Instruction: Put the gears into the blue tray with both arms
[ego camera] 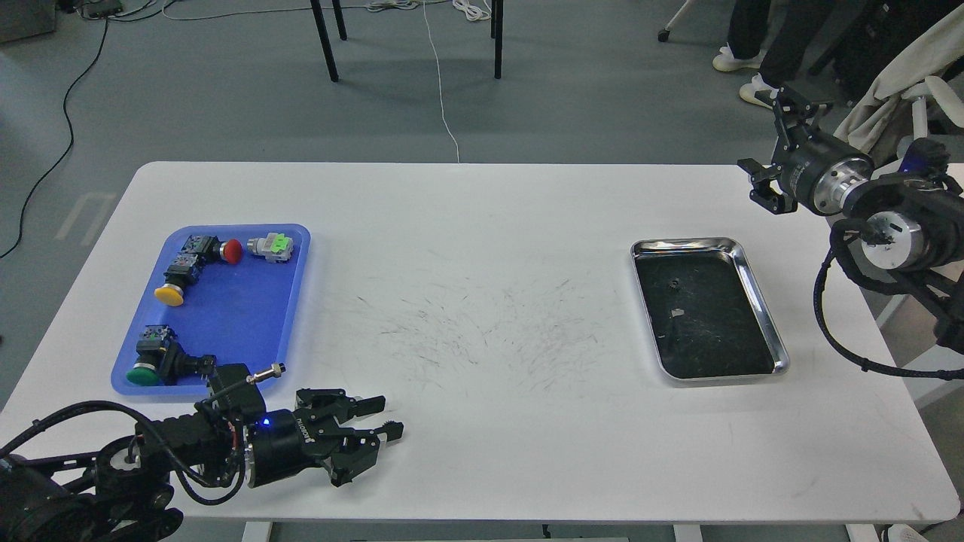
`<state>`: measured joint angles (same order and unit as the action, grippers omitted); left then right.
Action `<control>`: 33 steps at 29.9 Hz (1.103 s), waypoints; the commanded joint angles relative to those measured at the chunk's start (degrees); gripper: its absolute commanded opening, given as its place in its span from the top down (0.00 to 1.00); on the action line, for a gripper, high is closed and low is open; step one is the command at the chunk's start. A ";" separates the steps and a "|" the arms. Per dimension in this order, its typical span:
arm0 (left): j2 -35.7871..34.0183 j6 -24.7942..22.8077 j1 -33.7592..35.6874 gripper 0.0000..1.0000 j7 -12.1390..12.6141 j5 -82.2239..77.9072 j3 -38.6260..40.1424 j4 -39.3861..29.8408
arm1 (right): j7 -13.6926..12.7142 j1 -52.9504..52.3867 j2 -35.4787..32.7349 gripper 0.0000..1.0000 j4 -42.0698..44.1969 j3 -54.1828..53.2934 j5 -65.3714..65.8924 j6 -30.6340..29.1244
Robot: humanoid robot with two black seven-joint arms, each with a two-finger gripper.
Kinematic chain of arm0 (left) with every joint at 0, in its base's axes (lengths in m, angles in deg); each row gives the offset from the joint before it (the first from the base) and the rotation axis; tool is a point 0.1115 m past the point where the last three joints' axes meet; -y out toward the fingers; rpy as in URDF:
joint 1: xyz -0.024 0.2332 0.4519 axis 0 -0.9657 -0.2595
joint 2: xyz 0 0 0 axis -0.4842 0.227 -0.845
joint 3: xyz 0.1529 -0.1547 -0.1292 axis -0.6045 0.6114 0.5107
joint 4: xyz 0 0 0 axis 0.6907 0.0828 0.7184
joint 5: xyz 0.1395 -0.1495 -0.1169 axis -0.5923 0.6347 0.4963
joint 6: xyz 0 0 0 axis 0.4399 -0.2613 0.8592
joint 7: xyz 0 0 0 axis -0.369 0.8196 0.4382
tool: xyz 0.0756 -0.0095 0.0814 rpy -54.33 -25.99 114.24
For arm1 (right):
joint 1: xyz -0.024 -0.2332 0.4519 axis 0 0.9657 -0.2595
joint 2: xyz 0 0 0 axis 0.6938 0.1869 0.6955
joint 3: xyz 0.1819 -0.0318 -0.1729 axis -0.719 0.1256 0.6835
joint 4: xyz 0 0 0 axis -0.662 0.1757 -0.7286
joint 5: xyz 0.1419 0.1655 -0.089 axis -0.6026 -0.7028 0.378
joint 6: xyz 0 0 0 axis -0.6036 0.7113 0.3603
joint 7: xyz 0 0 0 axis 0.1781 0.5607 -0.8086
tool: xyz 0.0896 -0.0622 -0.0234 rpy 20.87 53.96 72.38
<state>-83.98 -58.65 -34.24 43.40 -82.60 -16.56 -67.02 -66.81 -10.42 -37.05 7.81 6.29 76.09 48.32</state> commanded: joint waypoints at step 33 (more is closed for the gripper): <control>-8.98 -1.78 3.61 0.18 0.02 12.18 7.85 -8.60 | 0.20 3.22 1.23 0.03 -0.10 -0.08 0.12 -0.40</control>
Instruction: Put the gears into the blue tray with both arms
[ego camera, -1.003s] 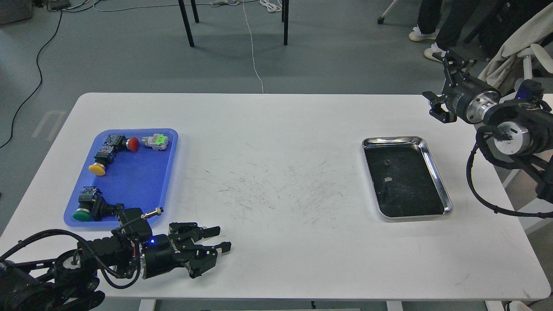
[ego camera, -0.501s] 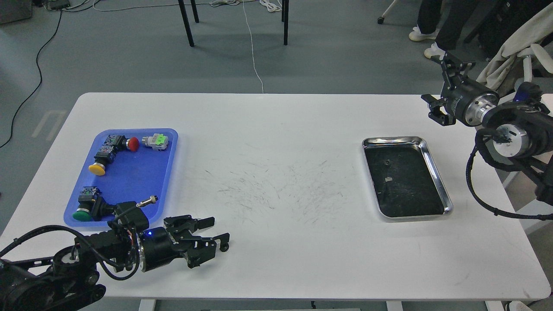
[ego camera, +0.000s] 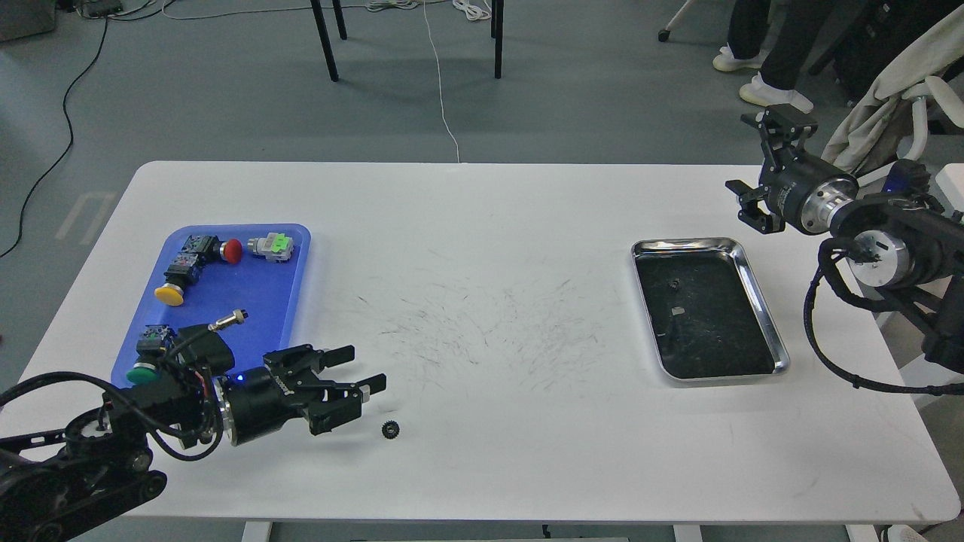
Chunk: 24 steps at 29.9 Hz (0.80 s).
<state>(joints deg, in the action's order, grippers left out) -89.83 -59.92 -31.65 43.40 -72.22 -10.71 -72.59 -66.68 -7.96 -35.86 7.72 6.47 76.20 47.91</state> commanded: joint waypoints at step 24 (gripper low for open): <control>-9.56 12.59 -2.14 0.26 0.02 -26.87 0.69 -7.26 | 0.07 1.03 0.65 0.03 0.60 -1.76 0.02 1.15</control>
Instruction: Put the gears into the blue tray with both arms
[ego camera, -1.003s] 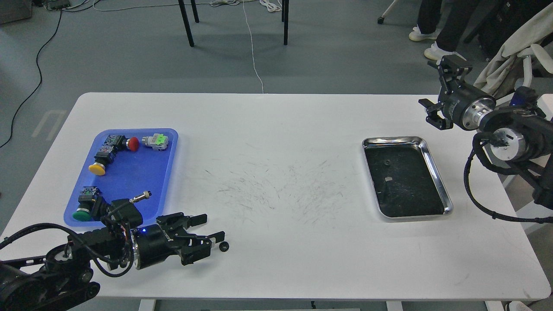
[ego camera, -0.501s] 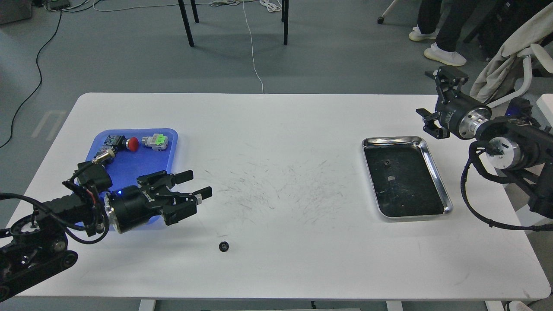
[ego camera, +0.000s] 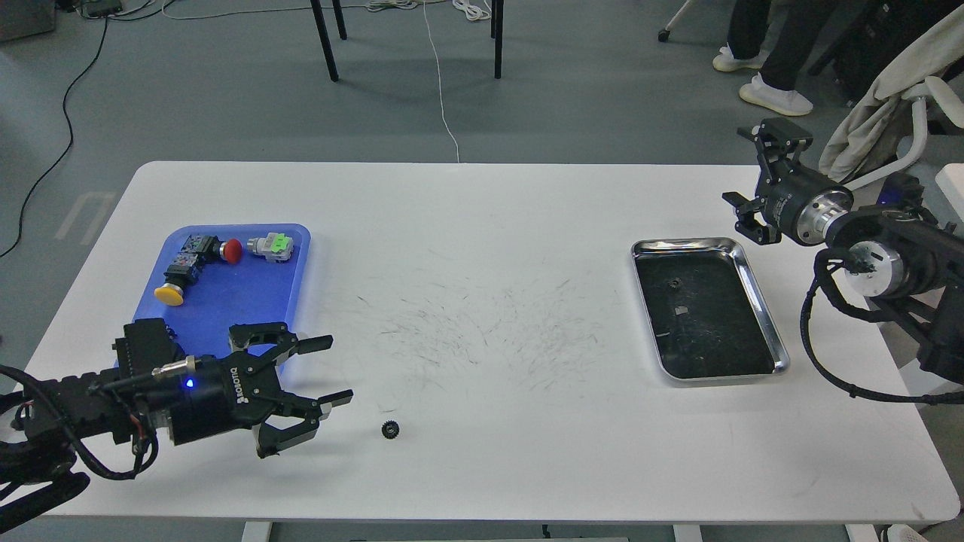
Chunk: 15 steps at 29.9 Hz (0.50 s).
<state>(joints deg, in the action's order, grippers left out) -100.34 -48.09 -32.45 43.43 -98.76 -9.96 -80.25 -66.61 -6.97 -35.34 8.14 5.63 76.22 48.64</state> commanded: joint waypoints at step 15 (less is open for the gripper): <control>11.75 2.60 -5.56 0.29 0.00 -0.33 -0.06 6.10 | -0.27 -1.54 0.04 0.03 2.38 -1.62 -0.18 0.60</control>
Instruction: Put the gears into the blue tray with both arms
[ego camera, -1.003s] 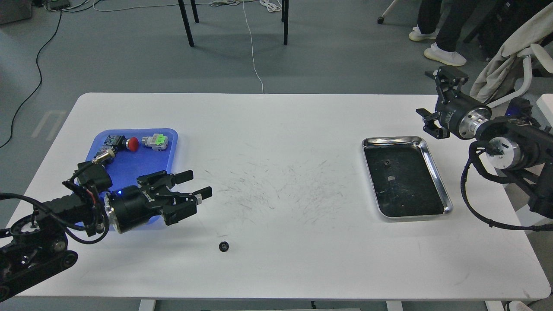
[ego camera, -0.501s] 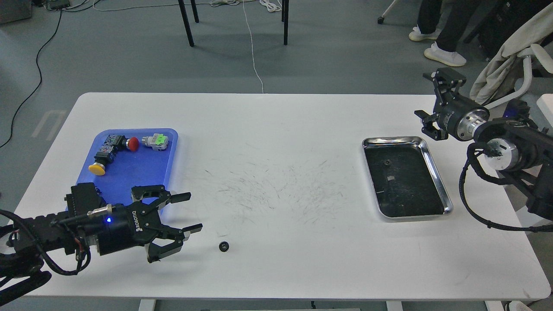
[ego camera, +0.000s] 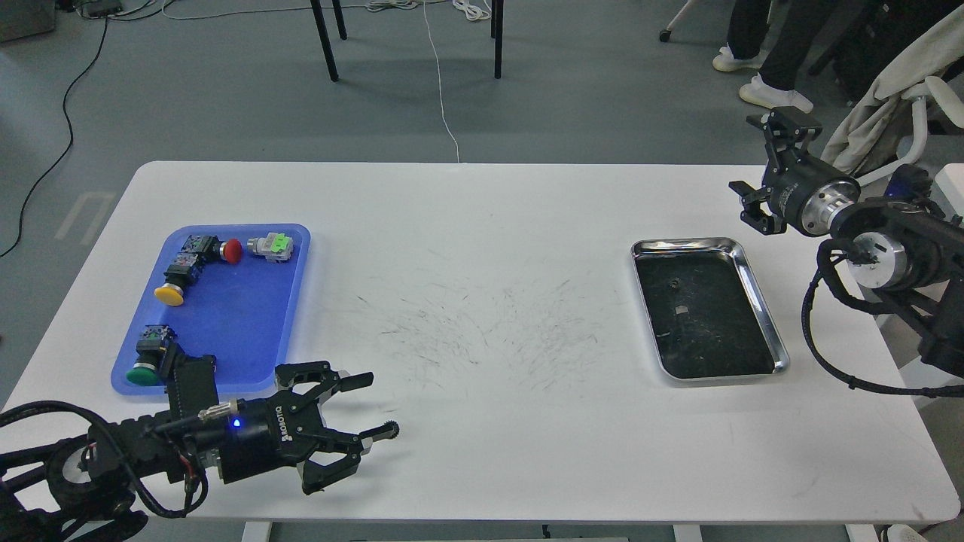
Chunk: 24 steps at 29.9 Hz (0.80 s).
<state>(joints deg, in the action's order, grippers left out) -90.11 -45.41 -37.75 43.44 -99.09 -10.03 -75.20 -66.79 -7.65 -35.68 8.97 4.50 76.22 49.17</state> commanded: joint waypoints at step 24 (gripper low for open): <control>9.36 0.41 -2.90 0.30 -0.01 0.01 -0.08 10.38 | 0.09 -0.07 1.61 0.03 2.00 -3.03 -0.88 2.71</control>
<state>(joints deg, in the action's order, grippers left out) -80.77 -45.01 -40.38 43.42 -99.09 -10.02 -65.19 -66.83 -8.17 -34.82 10.97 1.62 75.34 51.94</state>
